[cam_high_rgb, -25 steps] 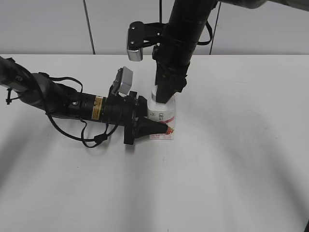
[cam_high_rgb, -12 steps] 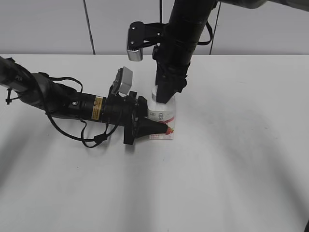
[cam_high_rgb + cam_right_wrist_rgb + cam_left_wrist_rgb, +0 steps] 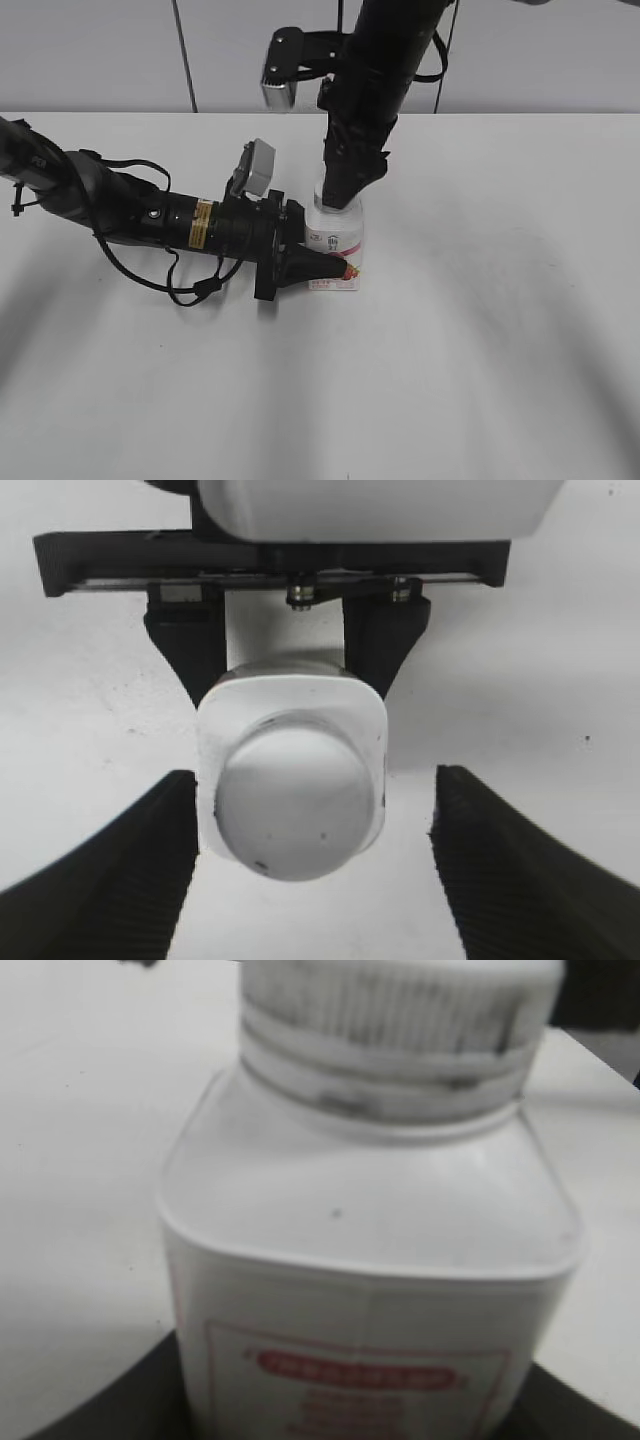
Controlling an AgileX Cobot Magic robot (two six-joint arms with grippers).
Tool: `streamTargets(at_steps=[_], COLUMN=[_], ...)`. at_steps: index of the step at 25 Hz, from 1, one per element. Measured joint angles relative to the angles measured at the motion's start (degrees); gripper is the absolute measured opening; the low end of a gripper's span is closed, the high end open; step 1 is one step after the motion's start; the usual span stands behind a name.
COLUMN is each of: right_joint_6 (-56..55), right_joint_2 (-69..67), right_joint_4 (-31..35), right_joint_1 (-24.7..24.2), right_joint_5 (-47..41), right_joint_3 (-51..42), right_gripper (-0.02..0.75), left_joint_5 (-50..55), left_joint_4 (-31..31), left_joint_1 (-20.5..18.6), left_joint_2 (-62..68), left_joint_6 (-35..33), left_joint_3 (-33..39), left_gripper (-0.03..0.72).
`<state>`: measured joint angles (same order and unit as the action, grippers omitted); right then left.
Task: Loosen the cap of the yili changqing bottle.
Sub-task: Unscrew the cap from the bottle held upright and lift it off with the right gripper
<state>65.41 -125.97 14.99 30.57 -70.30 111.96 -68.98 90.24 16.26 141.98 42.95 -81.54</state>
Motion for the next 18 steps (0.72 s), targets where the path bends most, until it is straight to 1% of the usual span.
streamTargets(at_steps=[4,6,8,14,18], right_joint_6=[-5.93,-11.63,-19.28,-51.09,-66.32], right_joint_2=[2.23,3.16,3.72,3.92,3.92], right_joint_4=[0.9,1.41,1.92,1.9,-0.66], right_joint_1=[0.0,0.0,0.0,0.0,0.0], right_joint_5=[0.05,0.05,0.05,0.05,0.05], right_joint_3=[0.0,0.0,0.0,0.0,-0.06], right_gripper=[0.577,0.577,0.577,0.577,0.577], left_joint_5=[-0.05,-0.07,-0.07,-0.09,-0.15], left_joint_4=[0.06,0.11,0.11,0.17,0.32], left_joint_1=[0.0,0.0,0.0,0.0,0.0], left_joint_2=[0.0,0.0,0.0,0.0,0.0], left_joint_6=[0.0,0.0,0.0,0.11,0.17], left_joint_3=[0.0,0.0,0.0,0.0,0.0], left_gripper=[0.379,0.379,0.379,0.379,0.379])
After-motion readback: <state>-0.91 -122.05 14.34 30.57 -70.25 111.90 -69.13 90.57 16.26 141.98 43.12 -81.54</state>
